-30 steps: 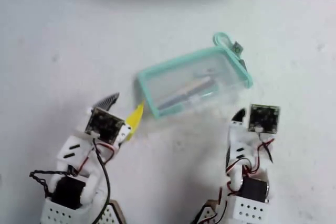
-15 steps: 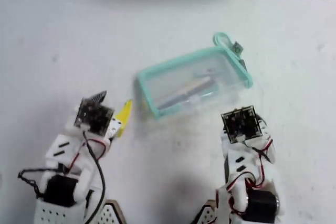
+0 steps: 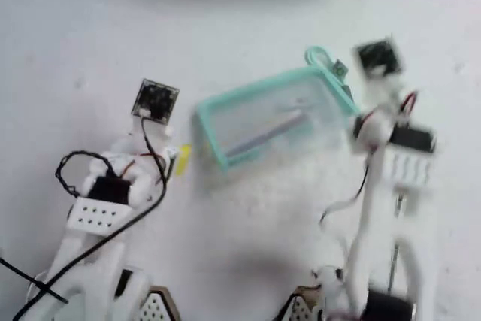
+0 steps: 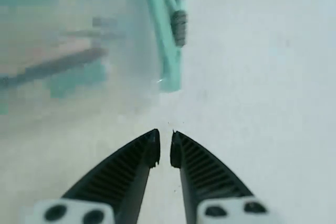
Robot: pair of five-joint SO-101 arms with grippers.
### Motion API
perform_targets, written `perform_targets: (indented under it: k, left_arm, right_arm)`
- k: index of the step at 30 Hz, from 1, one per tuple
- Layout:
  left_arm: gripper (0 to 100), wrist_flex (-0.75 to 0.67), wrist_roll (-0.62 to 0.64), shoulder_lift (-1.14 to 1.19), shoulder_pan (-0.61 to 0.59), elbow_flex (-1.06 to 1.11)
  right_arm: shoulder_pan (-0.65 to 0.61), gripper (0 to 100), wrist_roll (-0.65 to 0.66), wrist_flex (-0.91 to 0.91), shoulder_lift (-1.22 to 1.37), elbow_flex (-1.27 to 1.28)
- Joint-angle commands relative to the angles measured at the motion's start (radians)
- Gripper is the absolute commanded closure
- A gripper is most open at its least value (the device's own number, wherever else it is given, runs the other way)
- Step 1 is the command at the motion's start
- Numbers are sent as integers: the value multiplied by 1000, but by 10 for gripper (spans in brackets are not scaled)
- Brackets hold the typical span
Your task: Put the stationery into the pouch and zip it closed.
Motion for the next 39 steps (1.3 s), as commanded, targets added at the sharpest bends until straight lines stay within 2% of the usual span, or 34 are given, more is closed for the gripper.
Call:
perform_targets:
  k: [1, 3, 5, 12, 16, 20, 29, 32, 35, 39]
  left_arm:
    - [766, -25, 115, -38, -10, -58]
    - [766, -6, 166, -91, -10, -35]
    - [766, -12, 158, -156, -8, 12]
    - [766, -215, 87, -410, -1, 262]
    - [765, -146, 91, -529, 27, 279]
    - [764, -110, 84, -549, 90, 278]
    - [763, -74, 83, -547, 90, 247]
    - [763, -74, 69, -547, 90, 247]
    - [766, -75, 63, -547, 90, 247]
    - [766, -81, 69, -547, 59, 247]
  right_arm:
    - [68, 960, -115, 8, 278, -299]
    - [76, 960, -160, 8, 412, -404]
    - [74, 960, -186, 8, 533, -488]
    - [28, 960, -204, 19, 799, -626]
    - [1, 961, -198, 31, 842, -620]
    - [-50, 961, -195, 145, 842, -624]
    - [-245, 980, -193, 328, 746, -620]
    - [-277, 980, -129, 377, 657, -620]
    - [-255, 980, -97, 357, 521, -620]
    - [-220, 978, -144, 234, 446, -598]
